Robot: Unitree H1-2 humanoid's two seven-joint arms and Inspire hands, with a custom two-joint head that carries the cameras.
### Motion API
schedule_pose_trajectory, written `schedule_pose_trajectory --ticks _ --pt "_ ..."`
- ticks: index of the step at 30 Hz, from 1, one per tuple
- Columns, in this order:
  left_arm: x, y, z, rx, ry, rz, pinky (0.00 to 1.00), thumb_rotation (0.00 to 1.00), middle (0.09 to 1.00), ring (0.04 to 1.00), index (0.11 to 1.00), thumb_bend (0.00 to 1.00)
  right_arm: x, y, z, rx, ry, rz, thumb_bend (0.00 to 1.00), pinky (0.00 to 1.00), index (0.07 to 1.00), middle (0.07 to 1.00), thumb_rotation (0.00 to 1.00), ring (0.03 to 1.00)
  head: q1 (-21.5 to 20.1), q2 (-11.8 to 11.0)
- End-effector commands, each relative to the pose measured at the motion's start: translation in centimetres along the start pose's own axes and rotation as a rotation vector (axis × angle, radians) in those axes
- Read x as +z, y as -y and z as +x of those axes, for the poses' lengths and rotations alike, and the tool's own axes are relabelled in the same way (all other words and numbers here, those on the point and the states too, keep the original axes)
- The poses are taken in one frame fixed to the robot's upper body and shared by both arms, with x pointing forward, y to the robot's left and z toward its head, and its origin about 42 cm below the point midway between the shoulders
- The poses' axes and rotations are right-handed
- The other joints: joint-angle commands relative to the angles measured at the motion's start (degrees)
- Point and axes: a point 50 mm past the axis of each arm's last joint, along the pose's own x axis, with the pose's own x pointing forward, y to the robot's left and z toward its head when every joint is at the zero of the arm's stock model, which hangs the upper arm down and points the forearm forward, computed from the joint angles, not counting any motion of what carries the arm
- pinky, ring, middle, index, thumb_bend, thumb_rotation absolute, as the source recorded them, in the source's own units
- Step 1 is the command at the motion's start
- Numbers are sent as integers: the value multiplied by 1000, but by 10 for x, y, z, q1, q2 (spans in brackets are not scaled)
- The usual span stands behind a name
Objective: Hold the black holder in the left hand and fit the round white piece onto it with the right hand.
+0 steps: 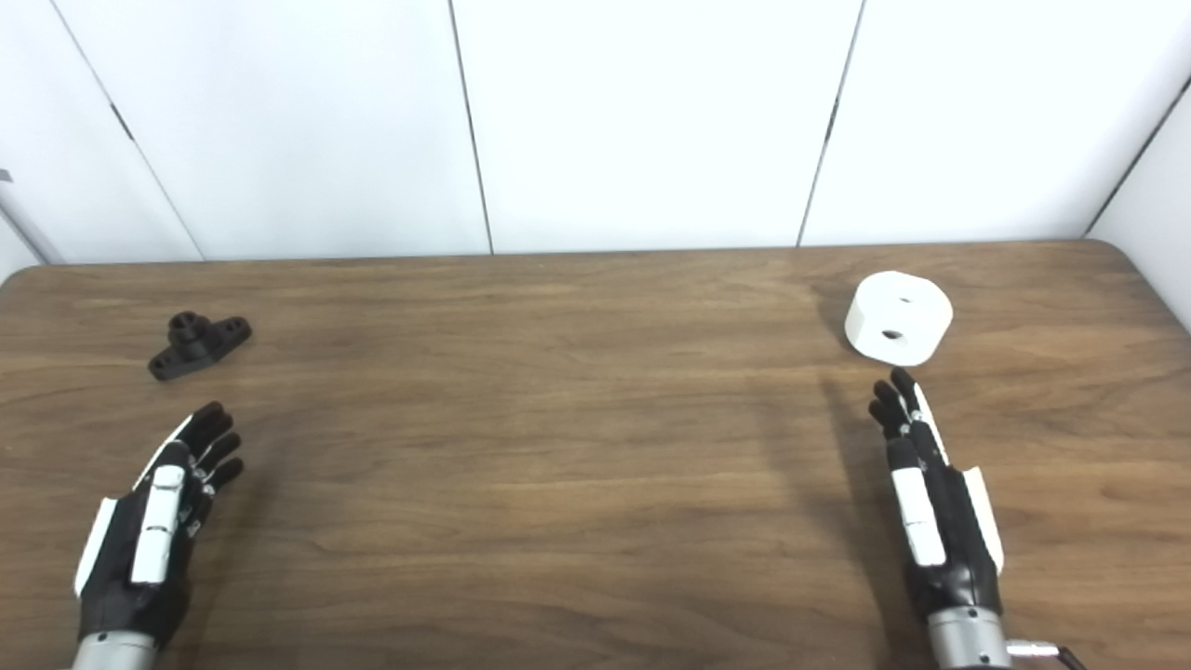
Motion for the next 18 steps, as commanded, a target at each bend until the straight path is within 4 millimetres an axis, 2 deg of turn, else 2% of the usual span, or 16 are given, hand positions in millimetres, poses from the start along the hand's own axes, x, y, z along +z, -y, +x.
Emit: schedule_pose_trajectory --ticks 1,14,18 --pt "9 -2 6 3 54 14 892 868 914 906 897 489 -8 -5 -2 -7 -16 22 651 1000 970 953 962 945 -2 -3" --pt "11 -4 1 0 51 19 909 893 921 912 910 479 -7 -4 -7 -19 -20 29 663 1000 956 940 941 941 -1 -2" --pt "9 -1 -2 -5 55 23 905 880 918 914 900 477 -8 0 -9 -20 -20 31 656 1000 956 941 936 941 26 -20"
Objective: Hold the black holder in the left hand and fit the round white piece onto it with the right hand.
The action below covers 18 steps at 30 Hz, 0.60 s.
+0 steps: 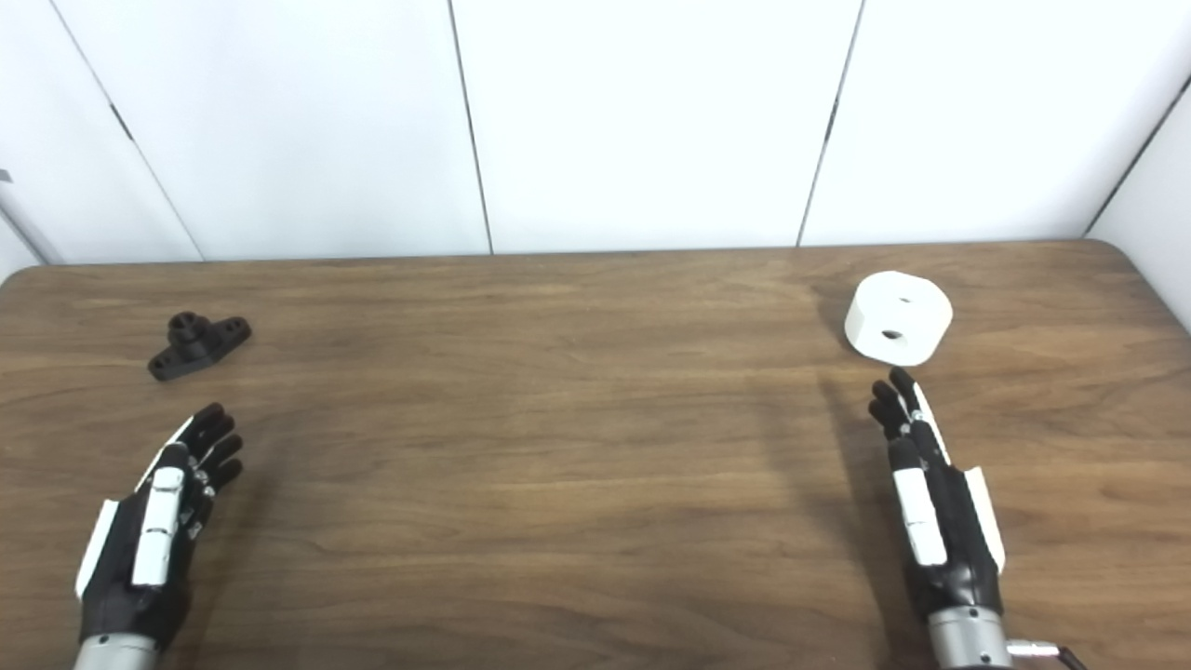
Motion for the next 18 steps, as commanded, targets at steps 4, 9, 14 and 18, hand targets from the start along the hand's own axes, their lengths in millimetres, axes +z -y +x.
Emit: schedule_pose_trajectory --ticks 4,9,14,18 --pt "7 7 -4 -1 60 31 876 868 912 905 889 476 -13 8 -10 -4 -17 38 654 1000 970 961 926 966 44 -31" --pt "0 17 -9 6 50 23 881 844 913 914 885 464 -22 19 -12 -5 -24 35 658 1000 976 969 908 977 76 -65" --pt "-5 28 -10 38 60 -23 823 691 857 872 829 452 -26 26 -13 -3 -41 58 621 1000 985 984 927 997 104 -80" --pt "-8 32 -10 -15 53 13 873 783 898 910 872 446 -29 31 -11 -4 -25 48 607 1000 999 999 950 1000 117 -88"
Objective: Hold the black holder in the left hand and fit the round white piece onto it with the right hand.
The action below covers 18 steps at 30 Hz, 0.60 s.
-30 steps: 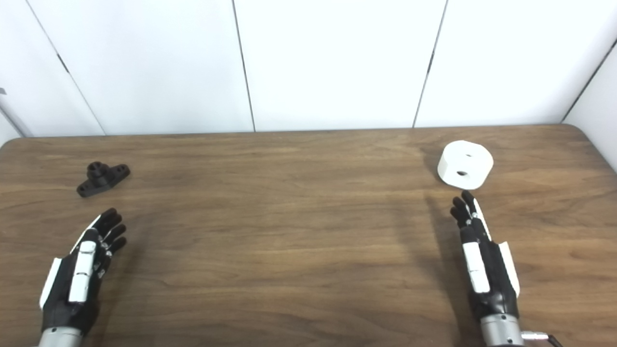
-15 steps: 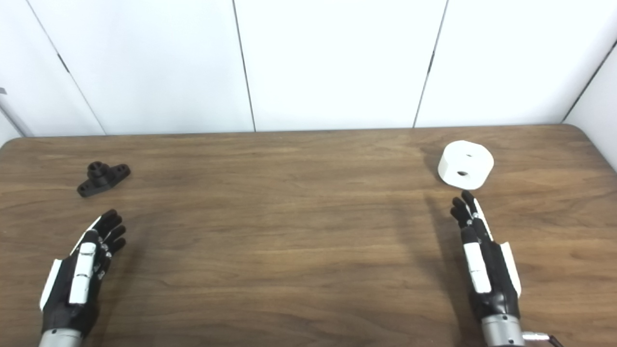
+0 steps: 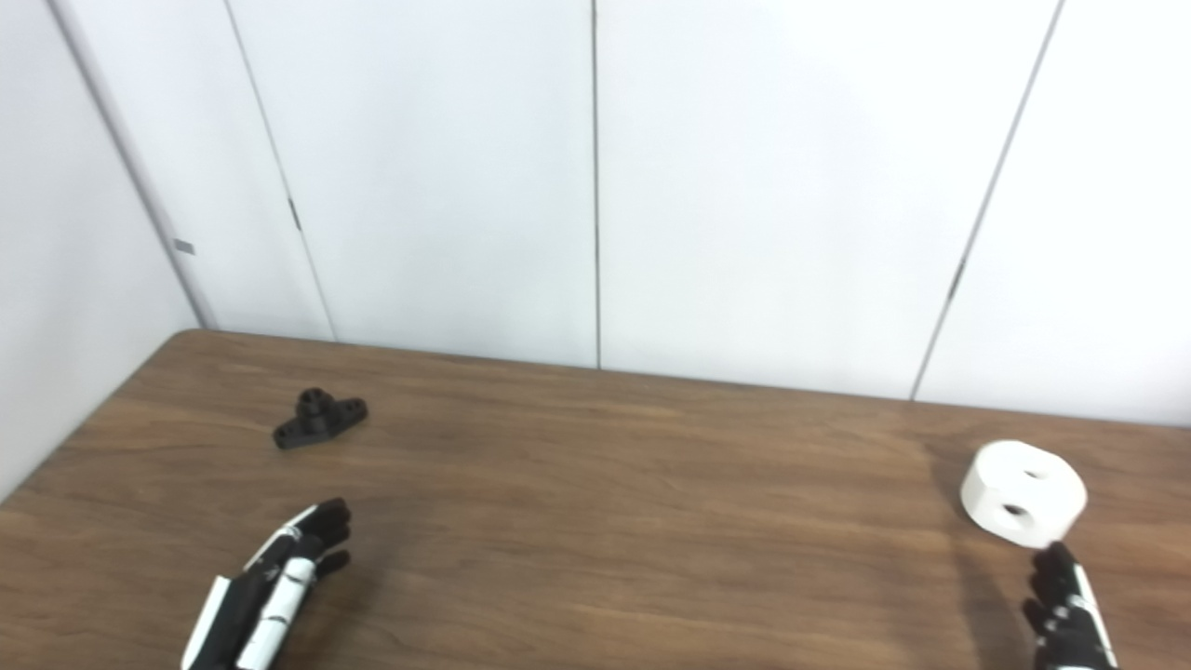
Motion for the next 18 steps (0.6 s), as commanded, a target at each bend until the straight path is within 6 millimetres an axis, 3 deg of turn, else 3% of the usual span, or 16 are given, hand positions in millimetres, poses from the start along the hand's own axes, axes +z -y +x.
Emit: schedule_pose_trajectory --ticks 1,9,13,18 --pt "0 9 -1 -32 21 8 882 801 906 918 883 447 -24 4 -17 -24 -74 -20 604 1000 997 987 964 993 3 -1" --pt "-1 15 -2 -43 21 18 896 824 922 939 902 468 -25 10 -17 -36 -88 -66 618 1000 983 966 1000 982 0 2" --pt "2 16 -2 -35 16 26 895 813 923 936 906 496 -23 11 -17 -39 -90 -50 619 1000 985 965 986 986 -26 4" --pt "9 14 -2 14 46 30 889 687 916 916 903 504 -21 12 -18 -39 -89 -14 588 1000 987 966 976 988 -41 13"
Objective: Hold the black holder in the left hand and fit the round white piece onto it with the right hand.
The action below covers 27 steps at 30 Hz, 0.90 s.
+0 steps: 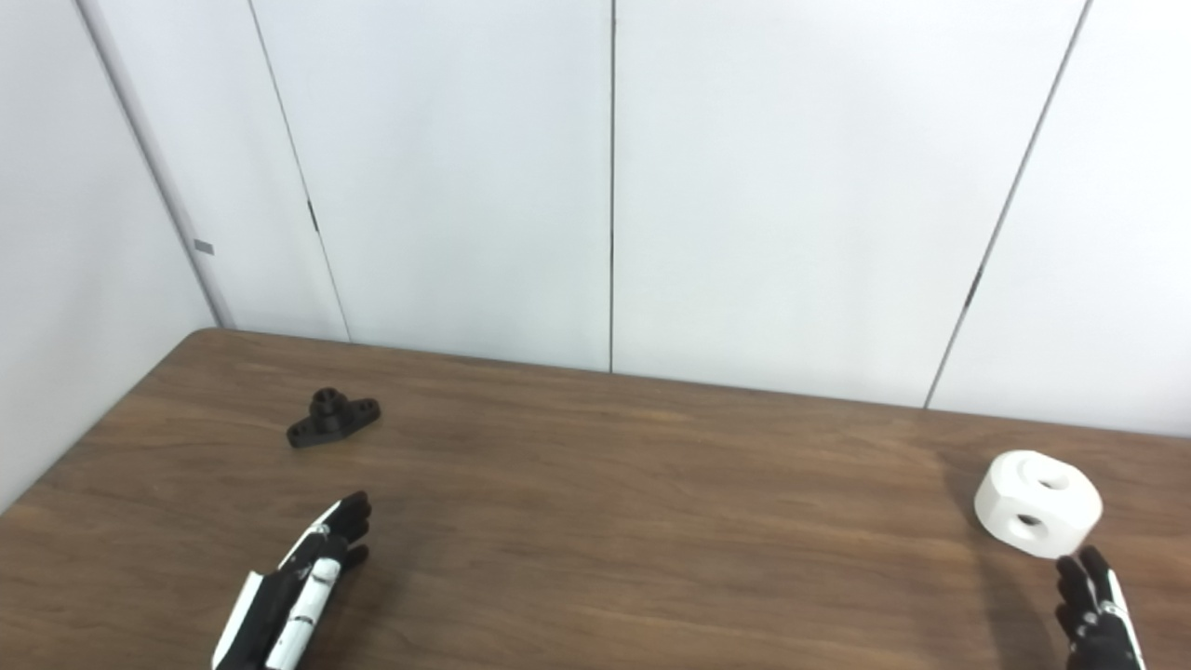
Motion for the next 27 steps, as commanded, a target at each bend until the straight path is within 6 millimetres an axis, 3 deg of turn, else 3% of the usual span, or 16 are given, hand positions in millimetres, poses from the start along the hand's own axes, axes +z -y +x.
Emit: schedule_pose_trajectory --ticks 1,6,8,13,19,27 --pt "9 5 0 42 41 9 874 653 911 905 894 518 -21 4 -22 -13 -96 38 580 1000 990 970 966 989 0 1" --pt "31 -10 7 65 76 218 817 563 879 848 881 600 -21 7 -24 -1 -85 50 548 1000 997 982 961 995 3 4" --pt "42 -20 16 78 101 233 835 440 876 844 879 648 -21 6 -24 -3 -79 63 547 1000 992 974 949 990 5 5" --pt "68 -44 42 113 128 294 832 291 893 869 879 764 -19 4 -23 5 -70 81 541 1000 998 979 950 994 8 10" --pt "93 -64 73 174 129 530 827 256 918 902 880 810 -16 1 -25 2 -78 82 560 1000 994 971 944 985 9 13" --pt "104 -82 108 233 135 727 806 227 896 884 845 844 -15 0 -26 5 -82 90 576 1000 990 968 919 993 11 15"
